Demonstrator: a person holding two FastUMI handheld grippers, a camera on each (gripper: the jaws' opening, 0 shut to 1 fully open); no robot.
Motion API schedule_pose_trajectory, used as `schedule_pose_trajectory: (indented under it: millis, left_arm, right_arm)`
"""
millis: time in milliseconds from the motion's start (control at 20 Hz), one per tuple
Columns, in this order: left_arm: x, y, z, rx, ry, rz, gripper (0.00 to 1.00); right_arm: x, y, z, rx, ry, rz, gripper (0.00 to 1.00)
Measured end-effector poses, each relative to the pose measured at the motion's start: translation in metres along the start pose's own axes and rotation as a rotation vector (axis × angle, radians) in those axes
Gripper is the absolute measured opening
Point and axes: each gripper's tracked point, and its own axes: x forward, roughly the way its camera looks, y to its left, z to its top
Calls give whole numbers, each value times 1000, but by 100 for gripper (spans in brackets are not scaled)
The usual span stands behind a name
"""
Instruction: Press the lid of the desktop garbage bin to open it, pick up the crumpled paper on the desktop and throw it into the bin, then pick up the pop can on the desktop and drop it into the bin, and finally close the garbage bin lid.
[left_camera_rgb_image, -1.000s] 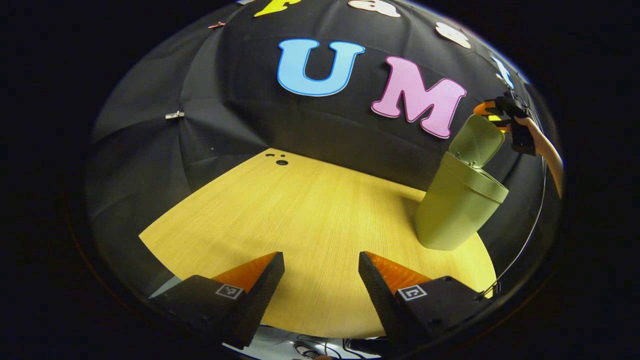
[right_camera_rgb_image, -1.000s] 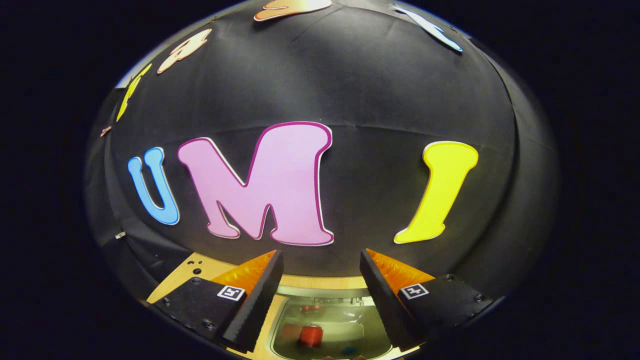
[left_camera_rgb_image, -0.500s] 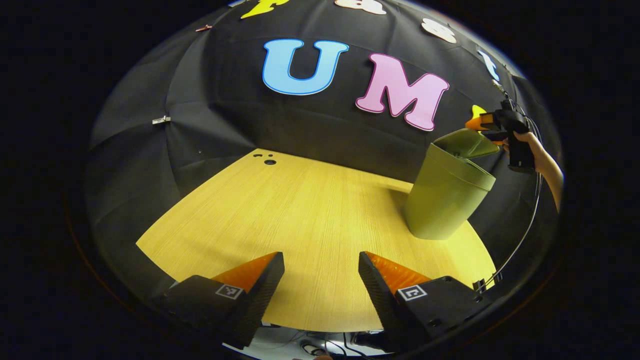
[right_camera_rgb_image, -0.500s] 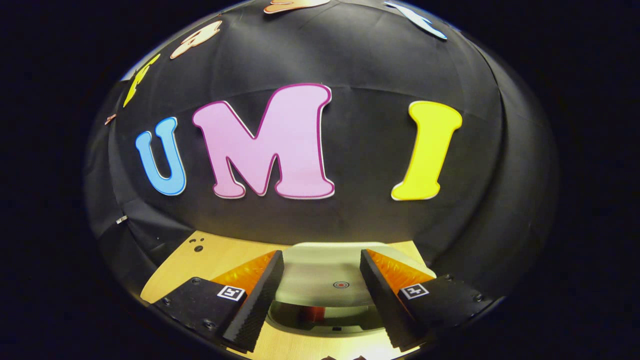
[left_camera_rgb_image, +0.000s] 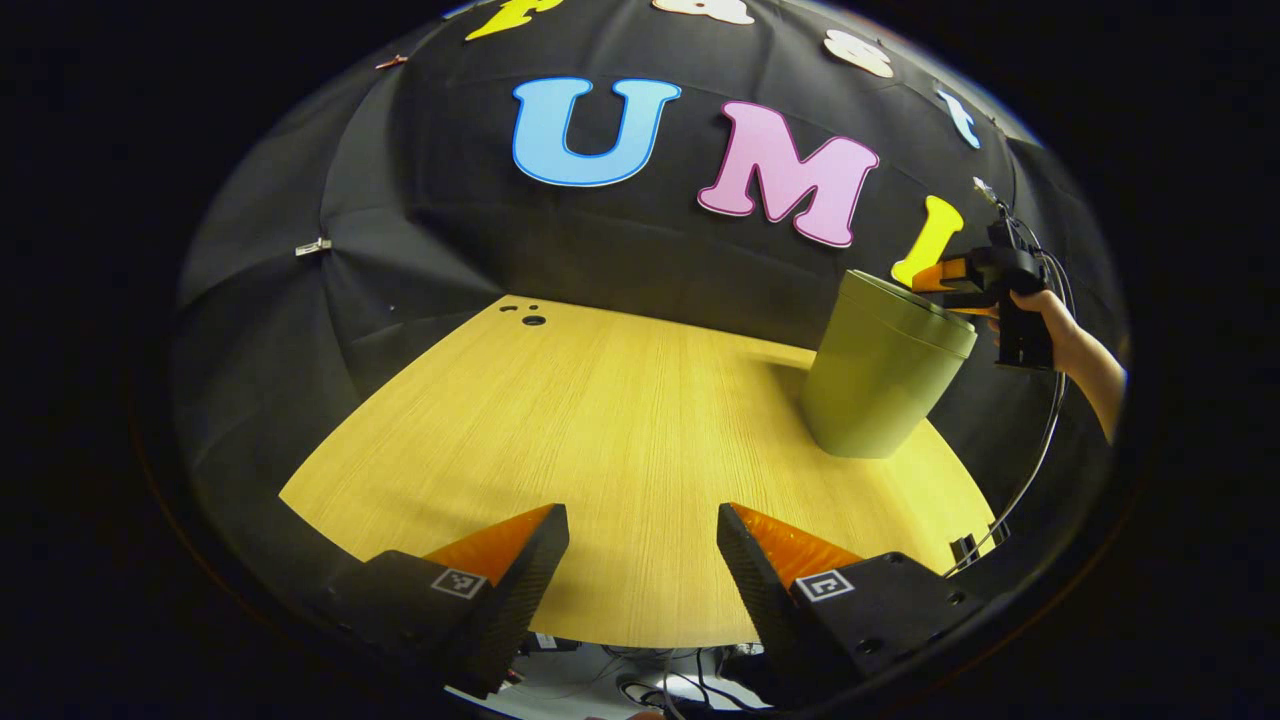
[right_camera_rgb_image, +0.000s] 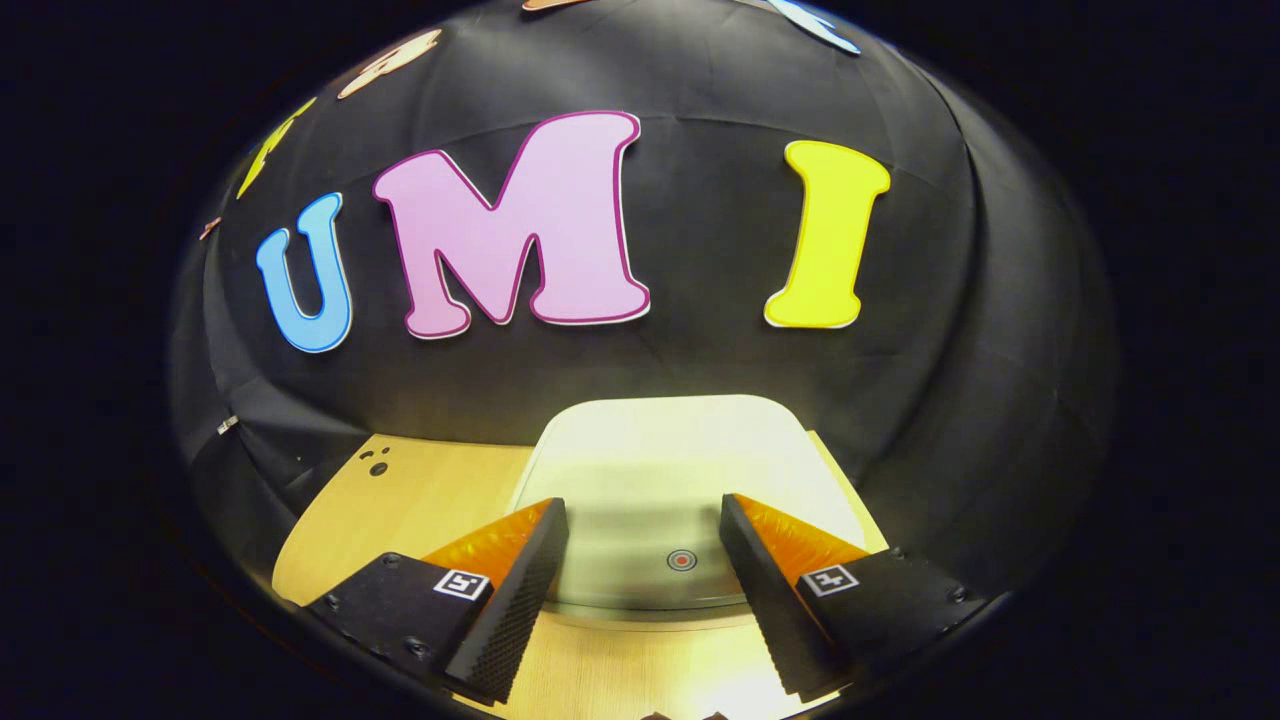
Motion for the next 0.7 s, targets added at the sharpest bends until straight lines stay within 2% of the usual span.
schedule_pose_trajectory:
  millis: [400,700]
  left_arm:
    - [7,-27,1,18,-4,-50,96]
    - [8,-41,10,14,-35,-55,96]
  right_arm:
    - [1,3,-12,-18,26,3,98]
    - [-4,9,-5,-35,-32,25,98]
